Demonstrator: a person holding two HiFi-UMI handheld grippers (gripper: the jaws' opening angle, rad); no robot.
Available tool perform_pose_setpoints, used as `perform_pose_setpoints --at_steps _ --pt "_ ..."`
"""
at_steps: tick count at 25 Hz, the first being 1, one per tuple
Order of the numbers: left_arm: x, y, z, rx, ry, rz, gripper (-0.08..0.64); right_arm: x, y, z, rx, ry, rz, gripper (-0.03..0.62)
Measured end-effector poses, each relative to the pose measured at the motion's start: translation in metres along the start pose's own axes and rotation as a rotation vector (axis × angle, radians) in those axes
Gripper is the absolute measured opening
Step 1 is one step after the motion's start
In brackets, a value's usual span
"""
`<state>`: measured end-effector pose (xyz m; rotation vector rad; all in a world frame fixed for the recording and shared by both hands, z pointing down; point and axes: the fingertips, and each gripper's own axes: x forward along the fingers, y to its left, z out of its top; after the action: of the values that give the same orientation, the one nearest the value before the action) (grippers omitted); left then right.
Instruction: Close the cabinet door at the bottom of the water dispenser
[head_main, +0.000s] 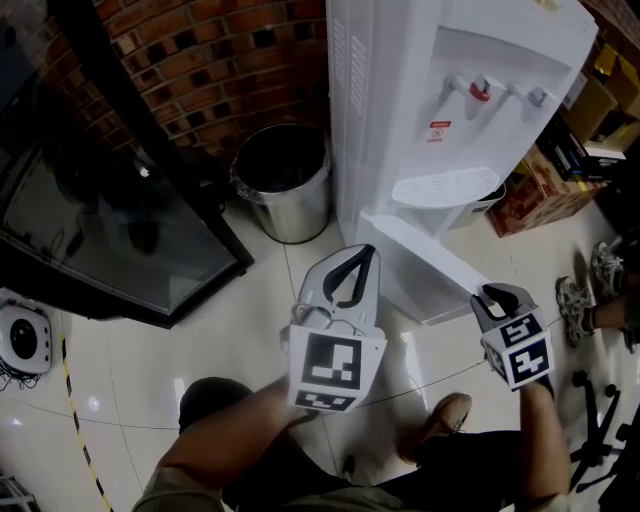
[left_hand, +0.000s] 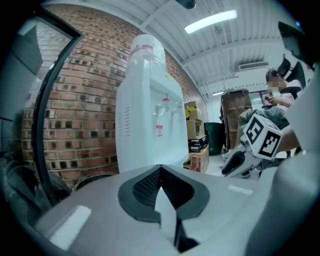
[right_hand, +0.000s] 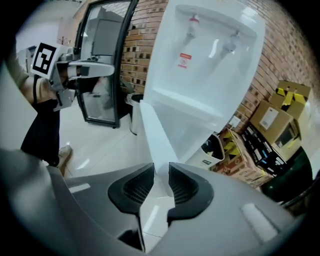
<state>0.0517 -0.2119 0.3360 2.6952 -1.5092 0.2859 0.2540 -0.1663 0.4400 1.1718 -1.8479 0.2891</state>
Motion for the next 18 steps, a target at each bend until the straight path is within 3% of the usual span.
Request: perform_pose_setpoints --at_steps 6,10,14,18 --pt "0.015 0.014 0.002 0.01 0.015 0.019 0.0 0.037 -0.076 0.014 0.063 -0.034 -0.167 0.099" --pt "0.021 0.032 0.005 0.019 0.022 0.055 0.0 0.074 -0.123 0.033 0.185 -0.111 -0.244 0.075" --pt "0.024 0.047 0.007 0.028 0.032 0.089 0.0 0.113 -0.148 0.049 0.335 -0.155 -0.255 0.029" --pt "0.023 0.054 0.009 0.015 0.036 0.097 0.0 0.131 -0.15 0.056 0.41 -0.194 -0.234 0.025"
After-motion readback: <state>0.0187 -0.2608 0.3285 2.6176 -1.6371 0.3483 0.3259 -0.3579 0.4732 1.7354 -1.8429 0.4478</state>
